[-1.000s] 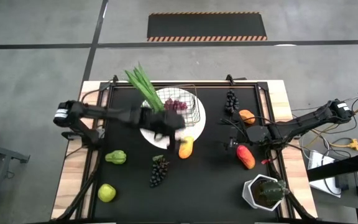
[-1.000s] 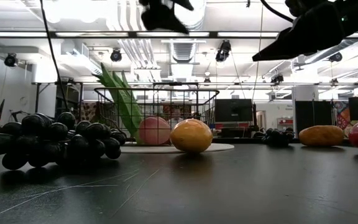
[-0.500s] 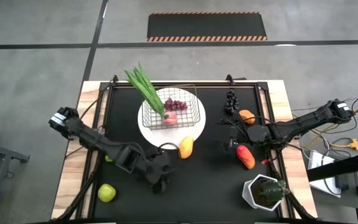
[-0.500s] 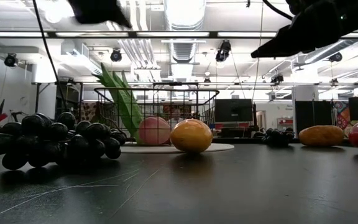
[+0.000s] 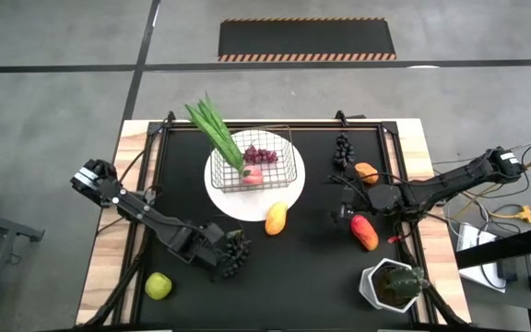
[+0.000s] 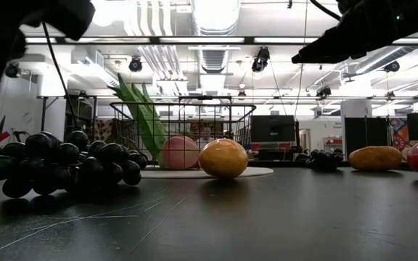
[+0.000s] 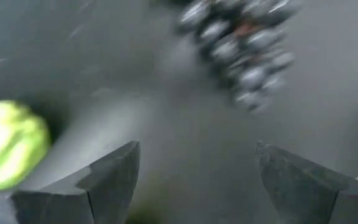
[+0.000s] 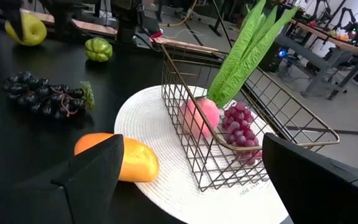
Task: Build produce basket
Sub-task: Put the green chayote into the gold wire basket
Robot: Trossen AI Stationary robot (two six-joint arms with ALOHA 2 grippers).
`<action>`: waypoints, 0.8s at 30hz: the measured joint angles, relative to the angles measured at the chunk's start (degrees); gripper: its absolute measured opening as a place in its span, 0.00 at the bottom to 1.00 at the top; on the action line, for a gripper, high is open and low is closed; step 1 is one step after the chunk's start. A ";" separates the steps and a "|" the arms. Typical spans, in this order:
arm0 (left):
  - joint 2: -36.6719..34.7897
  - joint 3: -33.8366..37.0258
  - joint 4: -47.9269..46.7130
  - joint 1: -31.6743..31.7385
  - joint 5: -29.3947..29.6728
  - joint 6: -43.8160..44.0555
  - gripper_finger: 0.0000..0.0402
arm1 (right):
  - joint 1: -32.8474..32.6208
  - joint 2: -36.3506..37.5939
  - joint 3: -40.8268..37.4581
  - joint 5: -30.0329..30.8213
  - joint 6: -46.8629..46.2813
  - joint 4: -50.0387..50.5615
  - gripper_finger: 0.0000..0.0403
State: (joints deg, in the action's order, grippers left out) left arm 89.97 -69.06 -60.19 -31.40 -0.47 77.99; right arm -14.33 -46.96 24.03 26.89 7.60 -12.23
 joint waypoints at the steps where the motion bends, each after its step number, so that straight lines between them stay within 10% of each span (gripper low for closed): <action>1: -0.01 0.09 -1.87 0.00 -0.58 0.54 0.75 | 0.00 0.00 0.00 0.00 0.00 -0.15 0.90; 12: -0.64 4.98 -23.84 -0.35 4.84 -23.72 0.75 | 0.00 0.00 0.00 0.04 1.25 -0.76 0.90; 24: -9.66 18.32 -13.77 -0.68 0.62 -26.38 0.75 | 0.00 -0.01 0.02 0.04 1.30 -0.52 0.90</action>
State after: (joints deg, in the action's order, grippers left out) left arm 80.31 -50.73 -73.95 -32.08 0.15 51.61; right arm -14.33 -46.97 24.05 26.94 8.90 -12.75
